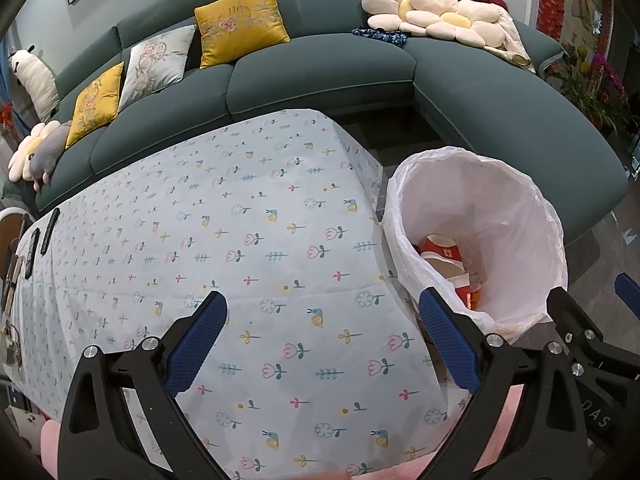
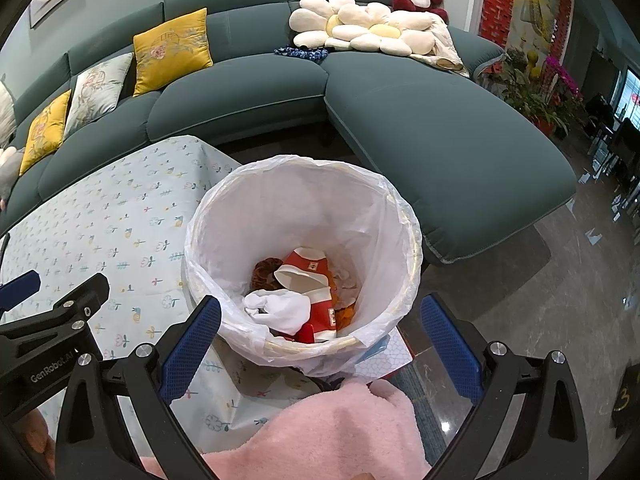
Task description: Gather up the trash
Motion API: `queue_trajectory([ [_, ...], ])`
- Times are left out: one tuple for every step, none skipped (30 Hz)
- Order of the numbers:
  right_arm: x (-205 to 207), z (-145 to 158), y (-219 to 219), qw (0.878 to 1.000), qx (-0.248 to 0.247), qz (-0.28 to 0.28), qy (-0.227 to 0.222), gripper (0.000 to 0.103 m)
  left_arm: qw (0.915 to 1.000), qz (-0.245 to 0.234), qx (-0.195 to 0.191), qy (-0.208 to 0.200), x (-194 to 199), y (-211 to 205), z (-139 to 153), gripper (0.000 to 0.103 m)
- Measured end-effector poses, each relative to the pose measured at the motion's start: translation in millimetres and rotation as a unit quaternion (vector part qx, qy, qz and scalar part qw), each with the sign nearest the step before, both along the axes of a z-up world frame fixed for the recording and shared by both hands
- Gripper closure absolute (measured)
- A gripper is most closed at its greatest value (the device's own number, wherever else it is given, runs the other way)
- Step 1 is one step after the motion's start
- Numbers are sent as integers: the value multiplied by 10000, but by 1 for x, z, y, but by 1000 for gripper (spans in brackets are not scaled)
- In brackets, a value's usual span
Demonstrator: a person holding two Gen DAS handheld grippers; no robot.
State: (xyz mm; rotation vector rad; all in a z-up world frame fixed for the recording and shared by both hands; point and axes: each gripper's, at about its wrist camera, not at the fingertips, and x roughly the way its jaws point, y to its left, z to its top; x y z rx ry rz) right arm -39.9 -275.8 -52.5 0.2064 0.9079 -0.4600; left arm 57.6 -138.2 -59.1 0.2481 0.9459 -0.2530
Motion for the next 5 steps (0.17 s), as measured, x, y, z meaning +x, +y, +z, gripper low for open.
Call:
queue_trajectory([
  [0, 0, 1, 10000, 0, 6, 2, 7, 10000, 11, -19, -17, 0, 1, 0, 11],
  [2, 0, 1, 10000, 2, 15, 4, 7, 10000, 12, -37, -25, 1, 1, 0, 11],
  [3, 0, 2, 10000, 4, 24, 7, 7, 10000, 3, -53, -13, 1, 2, 0, 11],
  [4, 0, 2, 10000, 1, 31, 6, 7, 10000, -9, -65, 5, 1, 2, -1, 11],
  [5, 0, 3, 10000, 1, 36, 8, 7, 10000, -10, -64, 8, 1, 3, -1, 11],
])
